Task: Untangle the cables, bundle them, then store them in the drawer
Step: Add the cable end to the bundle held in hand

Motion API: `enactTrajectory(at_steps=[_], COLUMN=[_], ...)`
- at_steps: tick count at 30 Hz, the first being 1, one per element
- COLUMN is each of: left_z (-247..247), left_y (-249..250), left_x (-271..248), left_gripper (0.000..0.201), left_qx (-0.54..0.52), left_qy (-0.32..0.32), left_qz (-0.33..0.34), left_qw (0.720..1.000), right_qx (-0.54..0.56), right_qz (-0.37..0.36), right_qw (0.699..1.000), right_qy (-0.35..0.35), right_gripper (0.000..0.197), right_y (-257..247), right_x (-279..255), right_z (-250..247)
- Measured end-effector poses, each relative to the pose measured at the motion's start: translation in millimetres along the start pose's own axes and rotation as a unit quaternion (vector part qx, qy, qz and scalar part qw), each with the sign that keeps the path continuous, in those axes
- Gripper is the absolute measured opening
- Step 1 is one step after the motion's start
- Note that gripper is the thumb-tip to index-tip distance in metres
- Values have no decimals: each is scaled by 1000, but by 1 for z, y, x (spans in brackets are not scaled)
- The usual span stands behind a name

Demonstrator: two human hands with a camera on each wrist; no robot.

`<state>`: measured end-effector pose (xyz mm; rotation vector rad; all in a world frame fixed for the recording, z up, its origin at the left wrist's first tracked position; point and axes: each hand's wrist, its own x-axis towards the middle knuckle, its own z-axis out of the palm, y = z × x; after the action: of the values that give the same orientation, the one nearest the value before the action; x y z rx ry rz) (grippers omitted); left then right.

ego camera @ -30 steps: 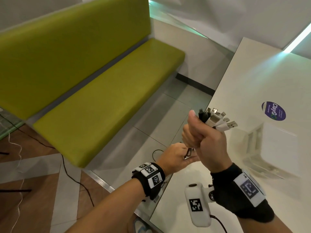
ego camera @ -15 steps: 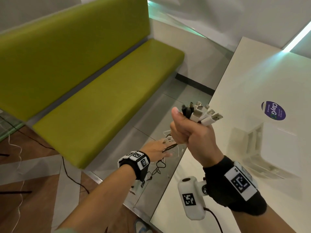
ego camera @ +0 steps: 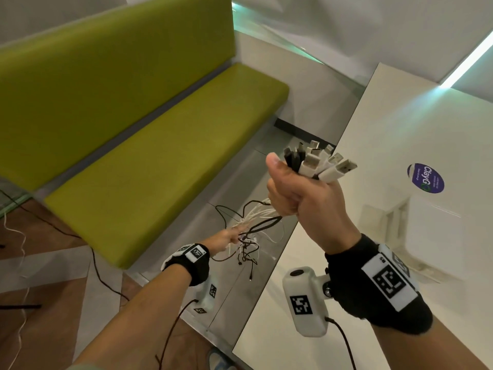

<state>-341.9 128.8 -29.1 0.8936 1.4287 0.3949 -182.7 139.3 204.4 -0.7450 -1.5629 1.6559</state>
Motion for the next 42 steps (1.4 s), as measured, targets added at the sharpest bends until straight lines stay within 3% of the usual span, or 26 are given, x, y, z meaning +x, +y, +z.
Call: enactTrajectory(at_steps=[2,6,9,12,15,17,20,23,27,29,31,32,37,42], left_z=[-3,-4,-6,-11,-16,-18,-20,-21,-21,-21,-23,-24,-29,-31], left_y=[-5,-7,-13,-24,-36,-43,-52,-58,-56,-54,-58,-60,-76,-81], left_x=[3,9,12,15,22,27,31,37,34,27,24,23,26,30], left_gripper=[58,39,45,65,79,80,106,116,105,68,37,35,45,30], left_qx=[-115,-138,-160,-30,118,194,248,254,201,14,-210,-263,-254,-61], left_qy=[40,38,27,42,-4,19,89,84,39,12,10,22,105,155], left_qz=[-31,-46,-53,-54,12,47,47,45,29,4,-30,-39,-30,37], left_qw=[992,989,985,997,993,980,963,962,978,1000,977,964,961,985], right_qx=[-9,-19,-22,-14,-20,-21,-35,-52,-94,-98,-80,-76,-121,-155], right_qz=[5,5,3,14,-6,-12,-8,-10,-19,-18,-11,-10,-21,-21], right_qw=[1000,1000,1000,1000,999,999,999,998,995,995,997,997,992,988], right_qy=[-2,-13,-13,-9,-24,-26,-24,-18,-20,-12,2,3,-7,-6], right_gripper=[48,47,48,48,49,49,49,49,48,49,48,48,47,49], right_y=[1,3,2,1,-2,-5,-8,-7,-9,-10,-11,-11,-13,-13], right_x=[-1,-4,-3,-3,-6,-8,-7,-8,-5,0,2,2,-2,-2], right_z=[-1,7,7,4,8,10,12,13,11,6,1,0,5,11])
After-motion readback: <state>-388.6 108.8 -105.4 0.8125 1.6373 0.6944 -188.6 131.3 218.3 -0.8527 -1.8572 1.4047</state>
